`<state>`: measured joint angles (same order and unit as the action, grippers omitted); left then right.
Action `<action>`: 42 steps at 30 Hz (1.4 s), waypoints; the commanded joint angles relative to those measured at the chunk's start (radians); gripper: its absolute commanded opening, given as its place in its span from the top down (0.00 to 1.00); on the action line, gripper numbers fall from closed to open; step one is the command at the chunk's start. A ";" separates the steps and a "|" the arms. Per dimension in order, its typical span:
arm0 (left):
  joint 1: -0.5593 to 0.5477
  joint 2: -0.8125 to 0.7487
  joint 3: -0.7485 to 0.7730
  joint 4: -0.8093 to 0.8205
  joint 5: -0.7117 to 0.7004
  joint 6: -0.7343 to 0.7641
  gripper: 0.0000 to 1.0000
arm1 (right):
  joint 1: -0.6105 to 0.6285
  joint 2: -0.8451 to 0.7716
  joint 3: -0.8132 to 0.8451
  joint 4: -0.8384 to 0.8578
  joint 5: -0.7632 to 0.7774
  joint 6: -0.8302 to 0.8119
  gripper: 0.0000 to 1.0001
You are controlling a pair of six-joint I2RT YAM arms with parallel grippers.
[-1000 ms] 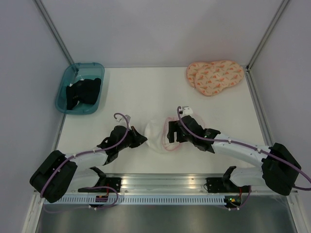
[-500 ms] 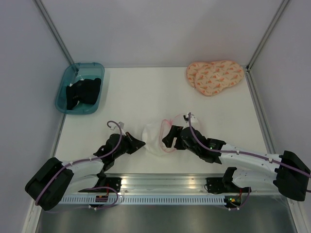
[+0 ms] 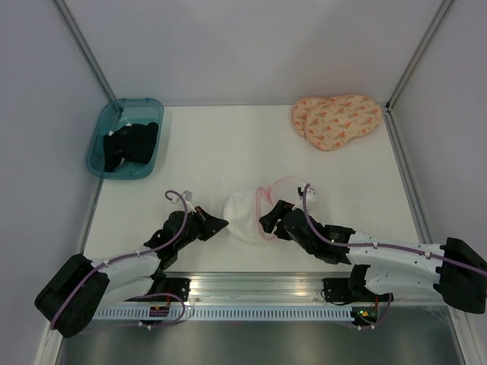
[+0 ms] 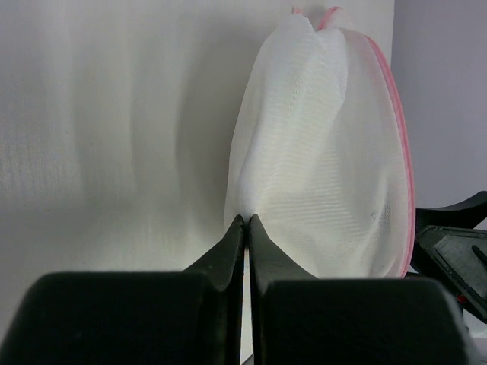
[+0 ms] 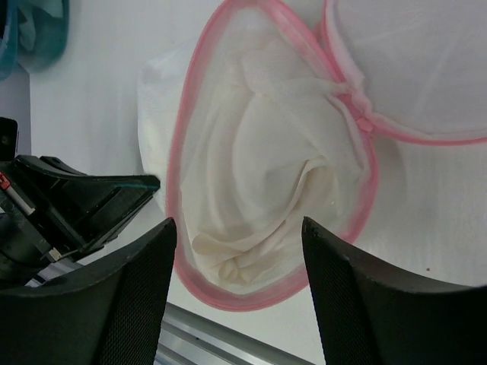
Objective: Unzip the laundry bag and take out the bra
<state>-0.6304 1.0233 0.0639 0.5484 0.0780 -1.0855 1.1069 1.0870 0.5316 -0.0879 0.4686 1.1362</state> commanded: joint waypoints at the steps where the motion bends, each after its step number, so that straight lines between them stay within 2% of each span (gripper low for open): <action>1: -0.005 -0.028 -0.029 0.015 -0.029 -0.033 0.98 | 0.004 -0.088 -0.036 -0.027 0.113 0.065 0.28; 4: -0.006 -0.034 -0.033 0.016 -0.030 -0.039 0.98 | 0.002 -0.098 -0.053 -0.016 0.105 0.074 0.29; 12: -0.008 -0.042 -0.026 0.007 -0.023 -0.039 0.98 | 0.002 0.036 -0.084 0.158 0.033 0.103 0.30; 17: -0.008 -0.051 -0.035 0.005 -0.024 -0.044 0.98 | 0.004 0.111 -0.088 0.261 0.025 0.093 0.41; 21: -0.012 -0.043 -0.032 0.013 -0.018 -0.044 0.98 | -0.004 0.198 -0.055 0.321 0.027 0.077 0.45; 24: -0.012 -0.040 -0.032 0.016 -0.007 -0.040 0.98 | -0.016 0.252 -0.032 0.344 0.022 0.059 0.60; 25: -0.014 -0.042 -0.032 0.018 -0.004 -0.039 0.98 | -0.021 0.267 -0.025 0.343 0.021 0.051 0.75; 26: -0.014 -0.043 -0.035 0.019 -0.003 -0.039 0.98 | -0.022 0.269 -0.016 0.335 0.025 0.043 0.82; 27: -0.014 -0.045 -0.036 0.018 -0.001 -0.039 0.98 | -0.025 0.268 -0.013 0.329 0.028 0.030 0.95; 28: -0.014 -0.048 -0.036 0.016 -0.003 -0.037 0.98 | -0.025 0.255 -0.013 0.320 0.037 0.025 1.00; 29: -0.014 -0.049 -0.038 0.012 -0.003 -0.036 0.95 | -0.024 0.245 -0.015 0.301 0.045 0.020 1.00; 30: -0.014 -0.051 -0.038 0.007 -0.006 -0.036 0.85 | -0.025 0.232 -0.016 0.292 0.050 0.010 1.00; 31: -0.014 -0.054 -0.038 -0.002 -0.010 -0.037 0.59 | -0.024 0.202 -0.021 0.278 0.060 0.004 1.00; 32: -0.014 -0.054 -0.038 -0.007 -0.015 -0.040 0.49 | -0.024 0.188 -0.022 0.269 0.064 -0.003 1.00; 35: -0.014 -0.058 -0.036 -0.018 -0.029 -0.042 0.28 | -0.025 0.125 -0.025 0.209 0.058 -0.035 0.99; 37: -0.014 -0.060 -0.033 -0.024 -0.037 -0.040 0.24 | -0.025 0.082 -0.028 0.194 0.048 -0.052 1.00; 42: -0.014 -0.043 -0.019 -0.025 -0.046 -0.034 0.25 | -0.024 0.008 -0.030 0.169 -0.004 -0.116 1.00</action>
<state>-0.6411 0.9768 0.0616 0.5144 0.0570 -1.1183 1.0817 1.1389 0.4782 0.0883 0.4889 1.0760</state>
